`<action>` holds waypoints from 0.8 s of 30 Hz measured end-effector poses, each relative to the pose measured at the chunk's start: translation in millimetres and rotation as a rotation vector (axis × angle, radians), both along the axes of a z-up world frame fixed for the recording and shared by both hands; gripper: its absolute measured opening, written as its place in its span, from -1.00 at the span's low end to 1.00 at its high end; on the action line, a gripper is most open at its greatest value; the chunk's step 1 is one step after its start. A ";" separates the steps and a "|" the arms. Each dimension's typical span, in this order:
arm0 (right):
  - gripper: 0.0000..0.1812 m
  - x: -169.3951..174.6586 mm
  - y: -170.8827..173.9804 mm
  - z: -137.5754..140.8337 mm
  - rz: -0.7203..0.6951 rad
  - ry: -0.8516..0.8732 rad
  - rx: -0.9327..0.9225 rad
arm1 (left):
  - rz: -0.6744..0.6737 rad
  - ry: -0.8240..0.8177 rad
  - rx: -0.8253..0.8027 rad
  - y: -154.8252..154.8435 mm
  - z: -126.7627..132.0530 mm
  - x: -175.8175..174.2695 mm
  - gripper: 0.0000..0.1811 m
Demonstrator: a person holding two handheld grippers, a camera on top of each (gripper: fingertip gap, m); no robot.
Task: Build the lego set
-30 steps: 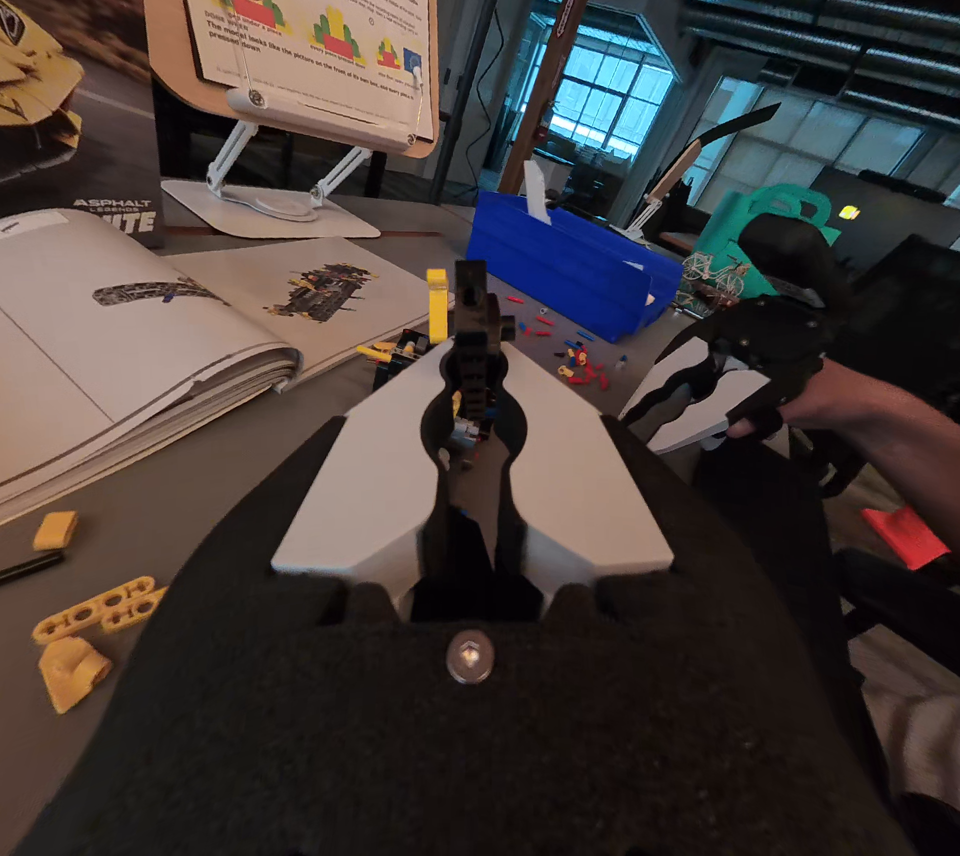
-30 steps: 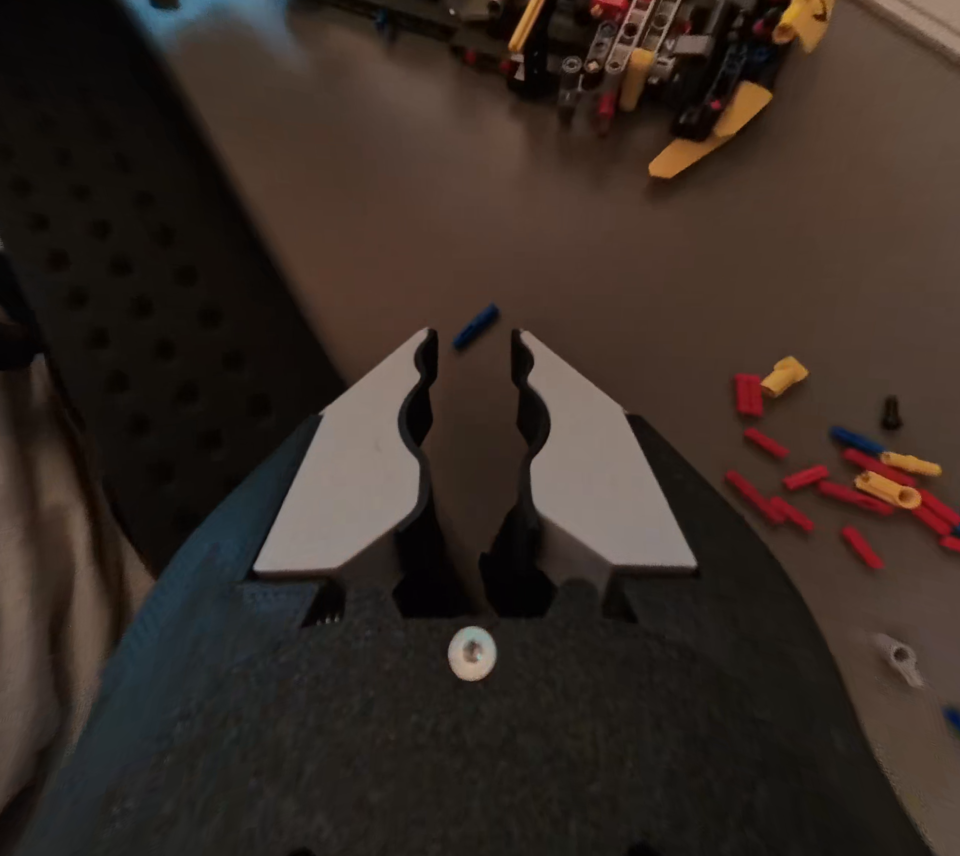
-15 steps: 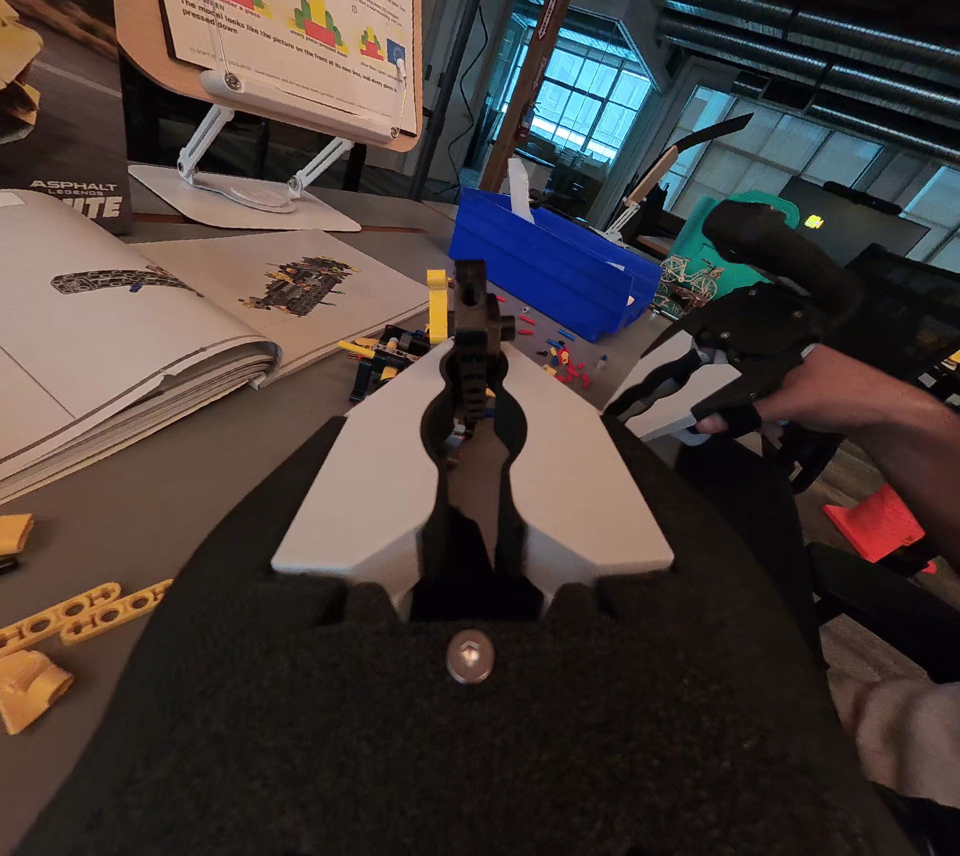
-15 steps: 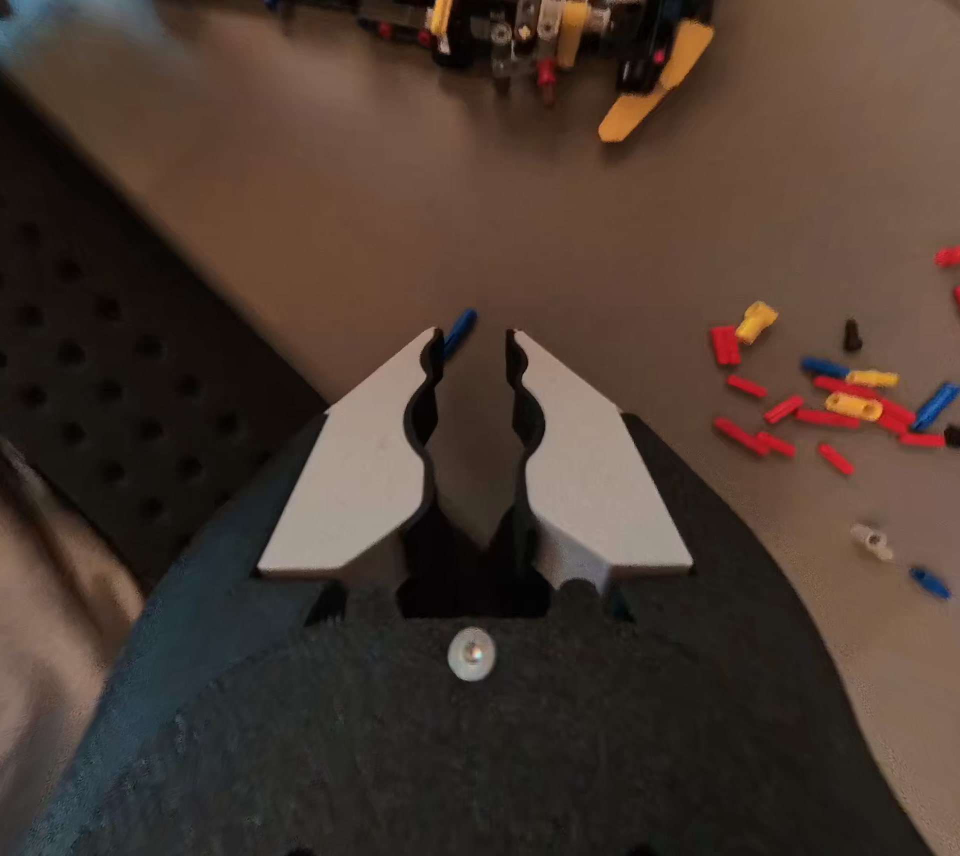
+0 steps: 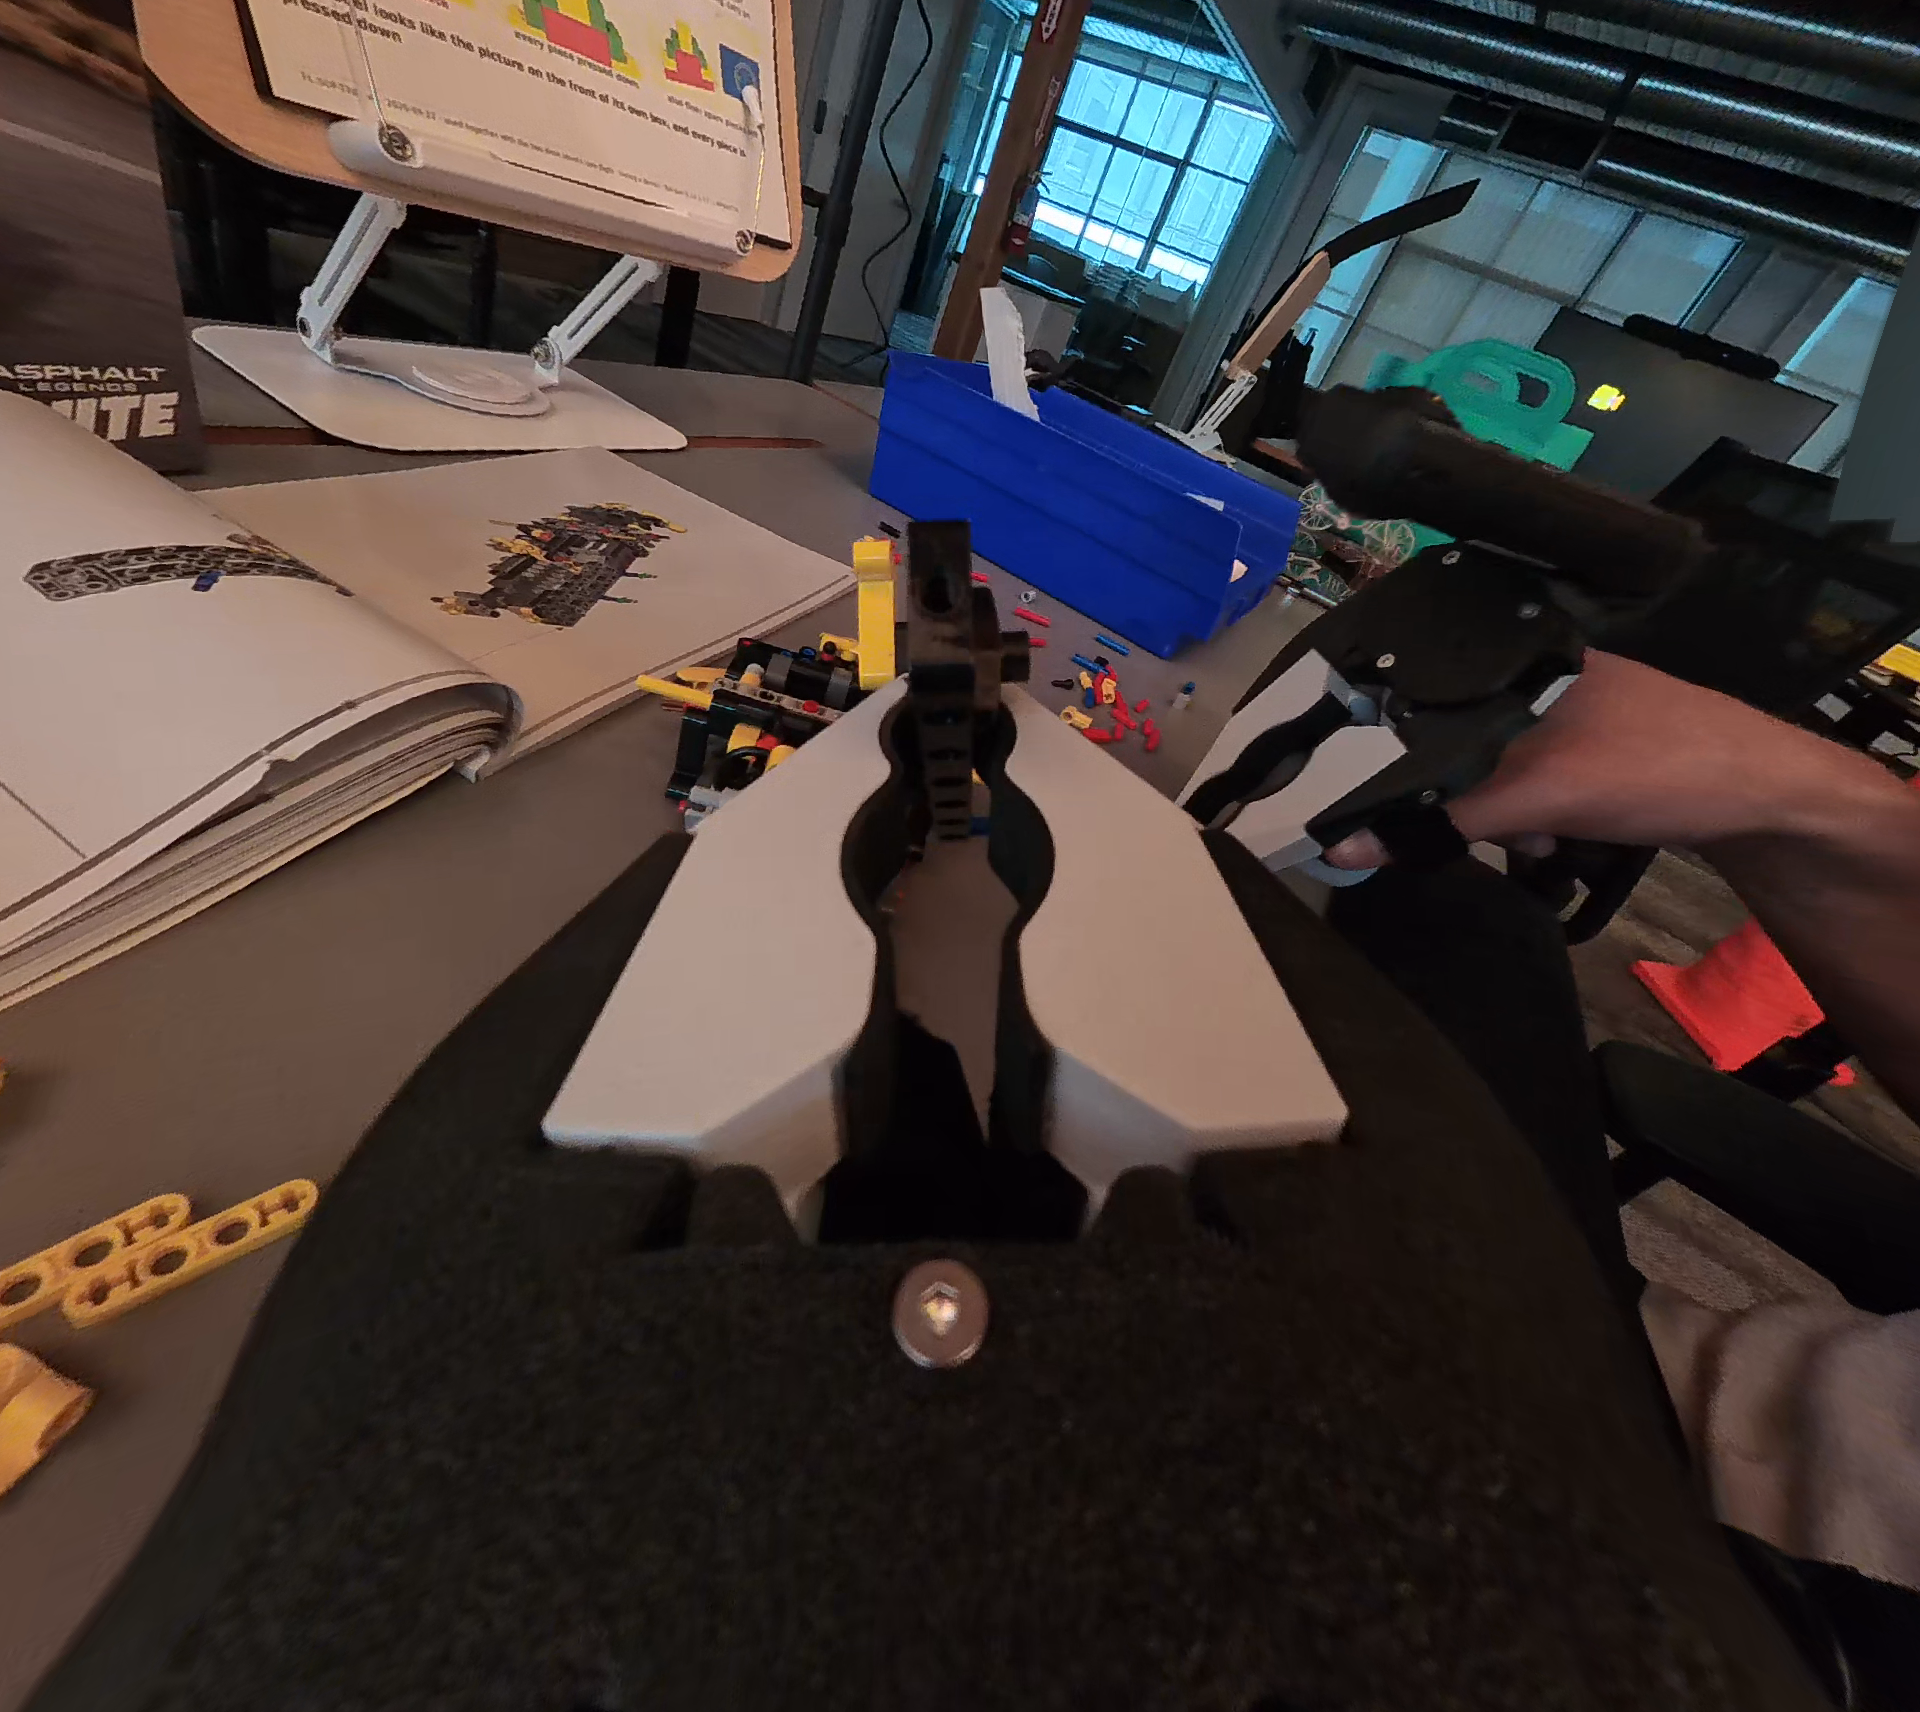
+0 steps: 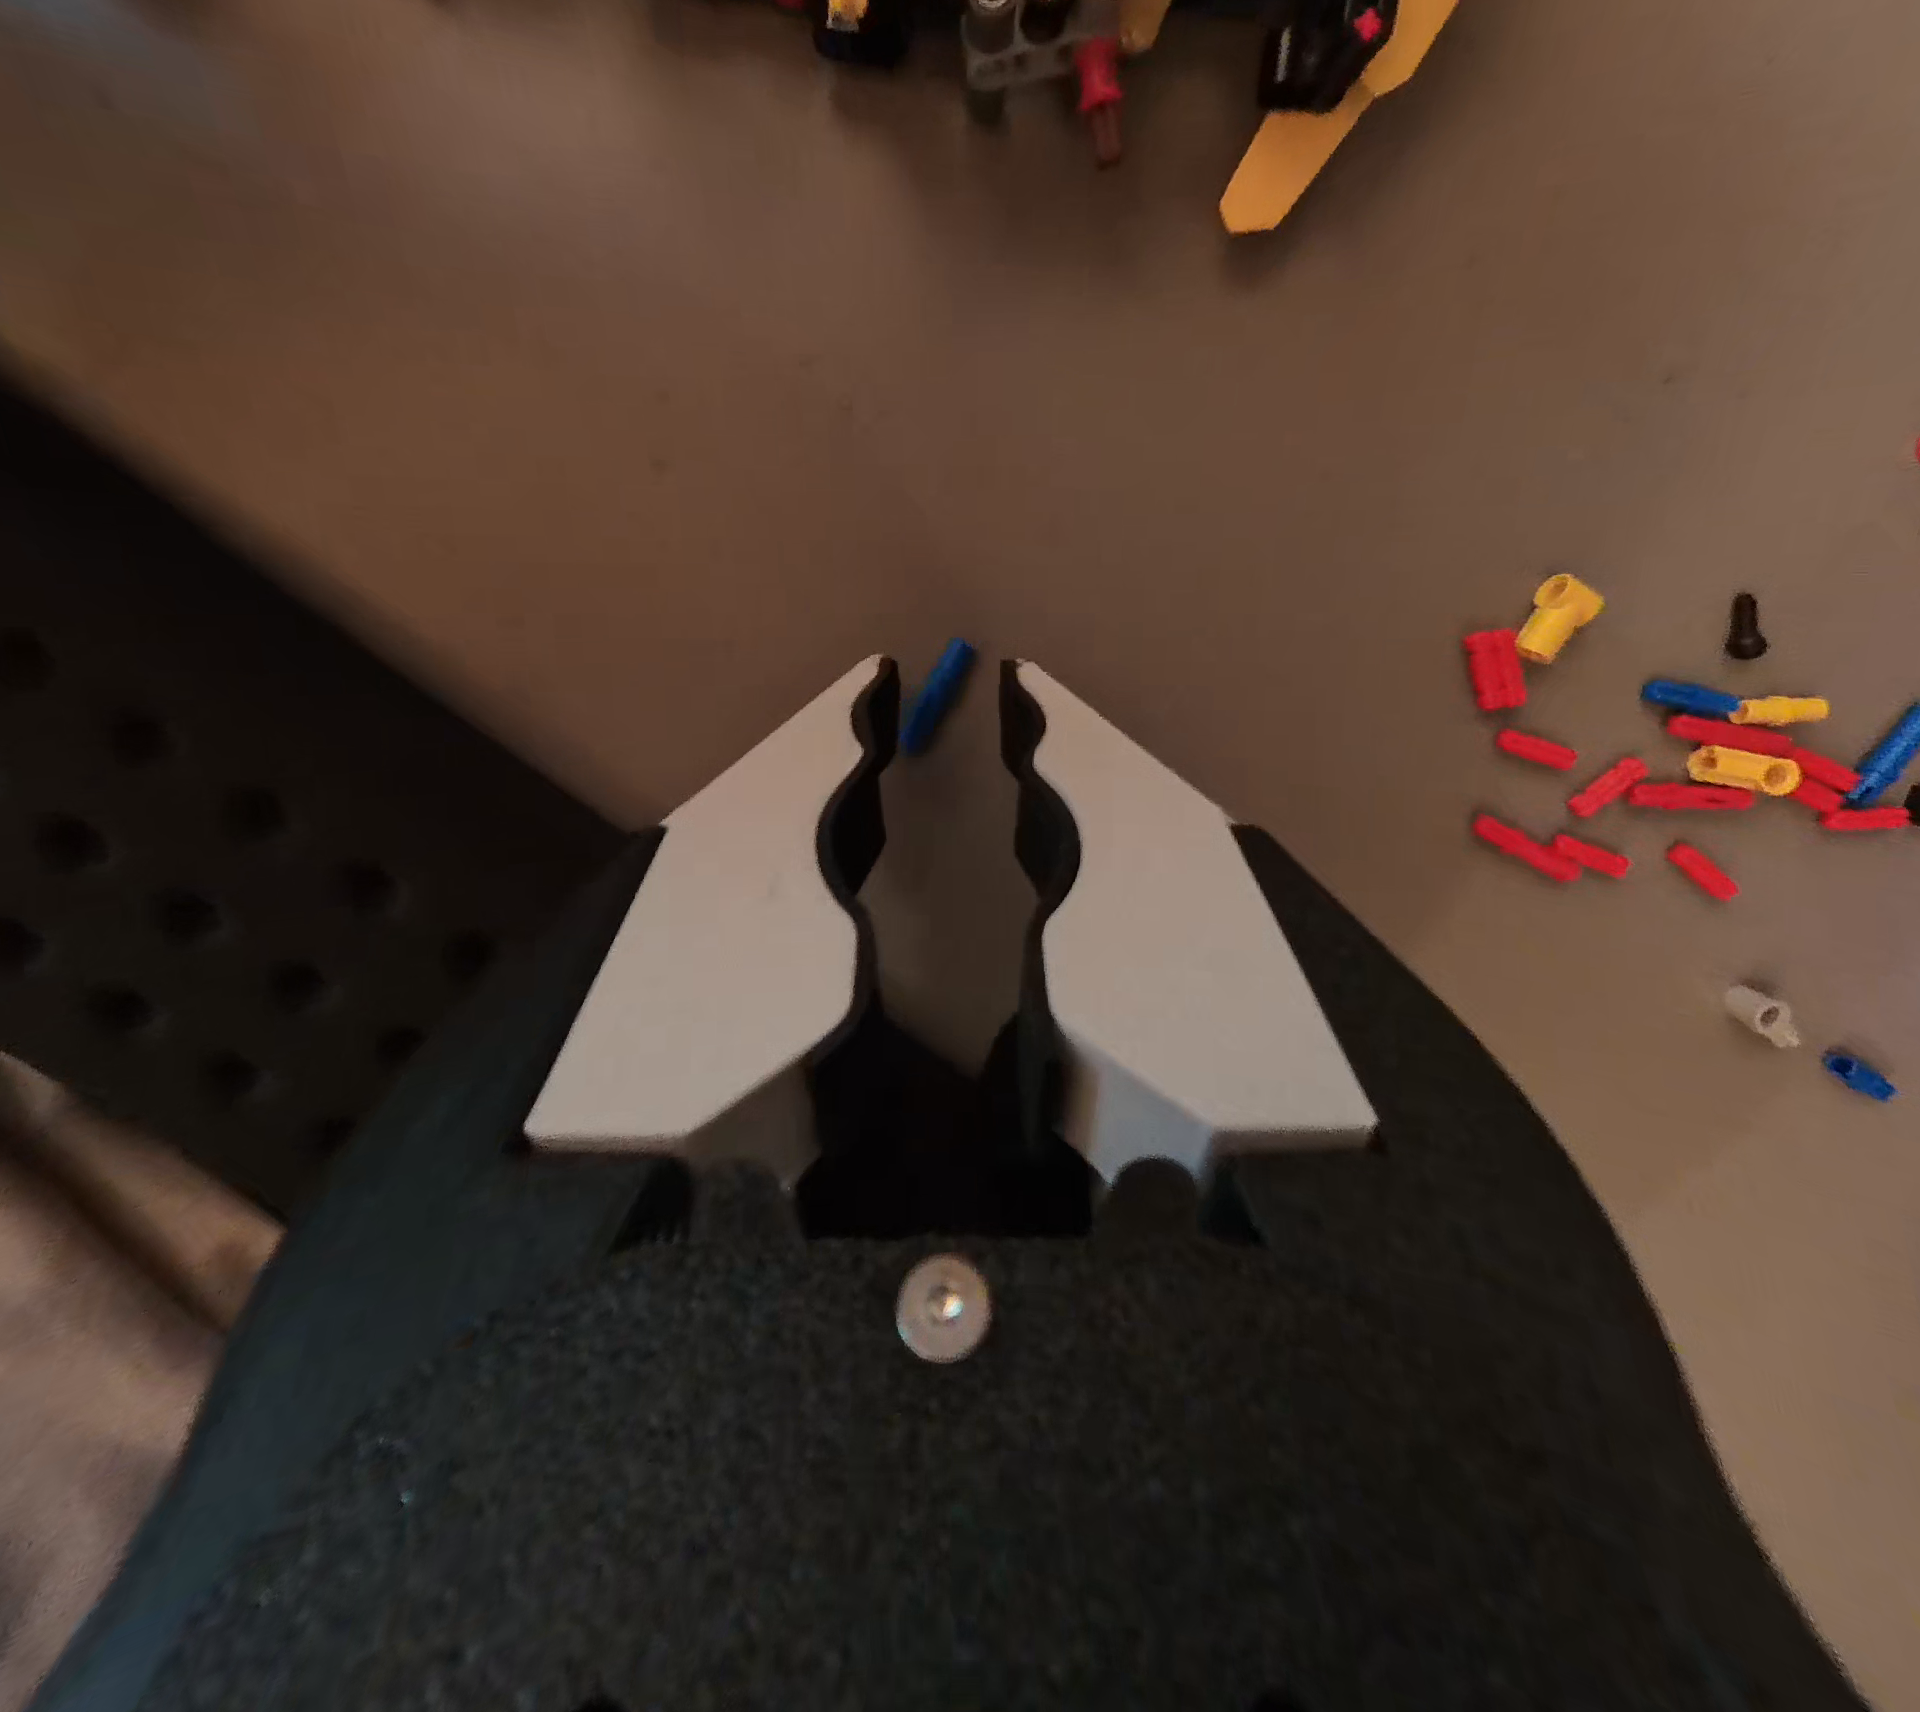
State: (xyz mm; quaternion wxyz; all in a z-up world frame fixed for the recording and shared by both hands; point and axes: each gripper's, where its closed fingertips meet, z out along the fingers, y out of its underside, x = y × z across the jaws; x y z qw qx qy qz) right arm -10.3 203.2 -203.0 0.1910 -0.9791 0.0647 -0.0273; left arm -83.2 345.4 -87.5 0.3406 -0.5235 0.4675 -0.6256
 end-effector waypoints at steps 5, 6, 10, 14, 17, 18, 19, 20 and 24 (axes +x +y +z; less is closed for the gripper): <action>-0.94 -4.5 3.4 -4.5 0.028 0.029 0.013 | -0.017 0.006 0.017 -4.5 -1.3 0.7 -0.90; -0.95 -4.6 4.2 -4.5 0.038 0.035 0.025 | -0.022 0.008 0.020 -5.6 -1.7 1.0 -0.90; -0.95 -4.1 19.1 6.9 0.059 0.117 0.178 | -0.029 0.017 0.032 -8.0 -3.4 1.7 -0.90; -0.96 -40.0 69.6 89.8 0.231 0.339 0.775 | -0.060 0.013 -0.010 -11.3 -2.5 2.7 -0.90; -0.97 -54.0 92.1 121.3 0.303 0.339 1.015 | -0.107 -0.005 -0.086 -13.6 1.2 1.2 -0.90; -0.97 -51.8 98.5 128.8 0.299 0.307 1.083 | -0.108 -0.004 -0.099 -12.5 1.1 0.8 -0.90; -0.97 -51.7 102.7 139.2 0.300 0.313 1.168 | -0.116 -0.003 -0.111 -12.6 0.9 0.3 -0.90; -0.96 -54.2 106.3 146.8 0.302 0.365 1.223 | -0.131 -0.005 -0.122 -14.2 1.5 -0.1 -0.90; -0.96 -64.0 129.7 142.6 0.244 0.528 1.192 | -0.187 0.014 -0.026 -32.3 -1.5 0.2 -0.90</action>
